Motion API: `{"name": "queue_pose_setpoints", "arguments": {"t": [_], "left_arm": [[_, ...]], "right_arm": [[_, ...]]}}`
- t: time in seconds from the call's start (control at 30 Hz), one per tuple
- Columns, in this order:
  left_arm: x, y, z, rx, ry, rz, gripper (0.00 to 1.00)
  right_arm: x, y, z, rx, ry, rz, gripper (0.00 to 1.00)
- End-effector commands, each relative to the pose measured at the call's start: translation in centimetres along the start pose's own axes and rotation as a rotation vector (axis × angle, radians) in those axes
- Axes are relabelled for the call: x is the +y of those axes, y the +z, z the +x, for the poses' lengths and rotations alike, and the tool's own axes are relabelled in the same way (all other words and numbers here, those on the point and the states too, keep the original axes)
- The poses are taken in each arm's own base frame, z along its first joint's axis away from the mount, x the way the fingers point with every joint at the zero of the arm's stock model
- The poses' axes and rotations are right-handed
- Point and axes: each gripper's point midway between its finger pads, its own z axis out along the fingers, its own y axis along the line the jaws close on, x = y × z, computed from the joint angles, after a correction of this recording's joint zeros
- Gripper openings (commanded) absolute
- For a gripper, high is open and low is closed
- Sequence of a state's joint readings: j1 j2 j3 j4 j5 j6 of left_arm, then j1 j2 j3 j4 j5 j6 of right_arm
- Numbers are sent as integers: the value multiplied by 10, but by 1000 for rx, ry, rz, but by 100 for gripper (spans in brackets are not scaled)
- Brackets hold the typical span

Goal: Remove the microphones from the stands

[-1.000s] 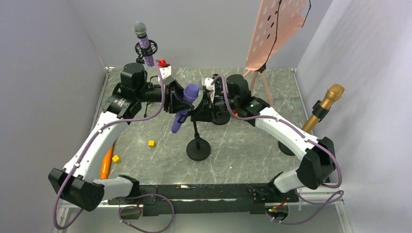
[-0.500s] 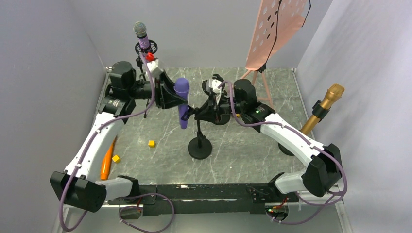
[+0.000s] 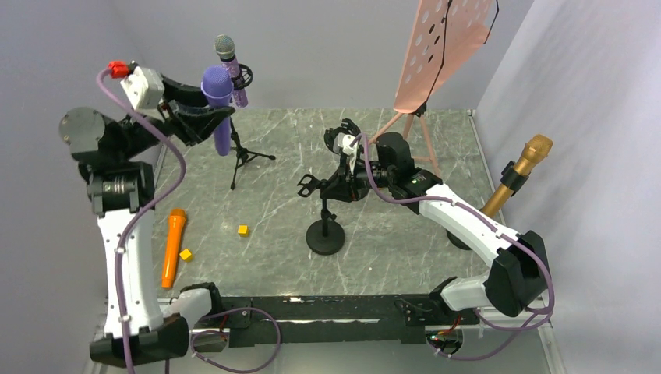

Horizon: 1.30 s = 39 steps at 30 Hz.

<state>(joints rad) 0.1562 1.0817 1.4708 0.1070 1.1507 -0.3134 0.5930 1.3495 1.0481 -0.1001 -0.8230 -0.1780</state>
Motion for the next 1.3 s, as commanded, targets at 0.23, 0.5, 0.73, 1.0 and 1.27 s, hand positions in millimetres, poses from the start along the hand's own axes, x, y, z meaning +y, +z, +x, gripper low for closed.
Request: {"name": "queue_pose_setpoints", "arguments": {"t": [0.23,0.5,0.73,1.0,1.27], "left_arm": [[8,-74,130,410,72,-308,0],[11,-143,223,777,-20,-509,0],[12,-197,303,1046,-131,-626,0],[30,-232,364,1221,-218,-711,0],[50,-252,395,1305,-268,-787,0]], "right_arm": [[2,-10,-8,14,-59,14,16],[2,-12,-11,12,-73,14,12],[4,-14,-15,10,-84,12,11],[6,-17,-19,15,-97,7,5],[7,-19,-21,22,-88,11,2]]}}
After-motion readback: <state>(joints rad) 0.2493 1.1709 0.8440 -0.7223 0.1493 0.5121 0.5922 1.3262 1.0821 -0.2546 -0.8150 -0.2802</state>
